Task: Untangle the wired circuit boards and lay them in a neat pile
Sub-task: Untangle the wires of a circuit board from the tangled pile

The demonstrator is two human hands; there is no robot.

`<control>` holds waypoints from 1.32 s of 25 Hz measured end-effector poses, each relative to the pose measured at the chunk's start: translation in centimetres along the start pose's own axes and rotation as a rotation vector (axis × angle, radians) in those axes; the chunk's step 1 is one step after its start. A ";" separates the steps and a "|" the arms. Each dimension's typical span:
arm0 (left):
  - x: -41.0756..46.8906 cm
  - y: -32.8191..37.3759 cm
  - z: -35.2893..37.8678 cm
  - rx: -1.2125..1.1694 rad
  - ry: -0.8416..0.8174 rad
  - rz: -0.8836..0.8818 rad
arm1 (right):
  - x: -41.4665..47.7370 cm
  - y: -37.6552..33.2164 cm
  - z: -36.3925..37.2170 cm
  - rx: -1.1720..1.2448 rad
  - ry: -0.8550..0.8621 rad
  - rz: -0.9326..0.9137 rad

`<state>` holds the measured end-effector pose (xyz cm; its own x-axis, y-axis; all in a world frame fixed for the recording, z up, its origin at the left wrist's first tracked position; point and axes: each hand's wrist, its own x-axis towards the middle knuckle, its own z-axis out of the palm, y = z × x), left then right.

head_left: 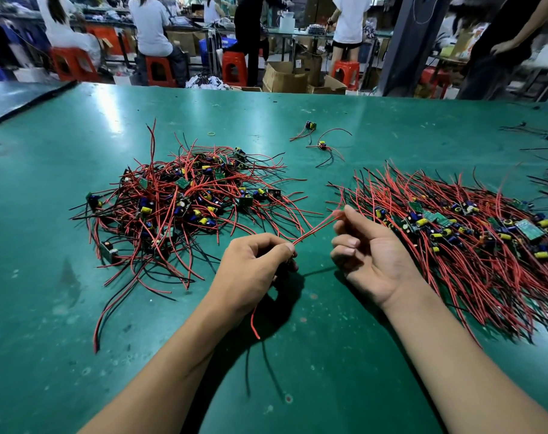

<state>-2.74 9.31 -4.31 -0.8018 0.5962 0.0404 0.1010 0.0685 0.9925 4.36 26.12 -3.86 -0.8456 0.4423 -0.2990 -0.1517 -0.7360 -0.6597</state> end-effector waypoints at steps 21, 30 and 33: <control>0.2 -0.2 -0.2 0.074 -0.058 -0.025 | -0.1 1.7 -0.1 -0.626 0.048 -0.266; 0.3 -0.4 -0.3 0.083 -0.047 -0.016 | 0.1 0.2 0.0 -0.192 0.084 -0.109; 0.2 -0.3 -0.2 0.066 -0.046 -0.017 | 0.0 -0.3 0.0 0.007 0.011 0.020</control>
<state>-3.07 9.24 -4.60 -0.7758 0.6308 0.0170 0.1275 0.1303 0.9832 4.40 26.33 -3.60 -0.8430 0.4326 -0.3196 -0.1382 -0.7484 -0.6486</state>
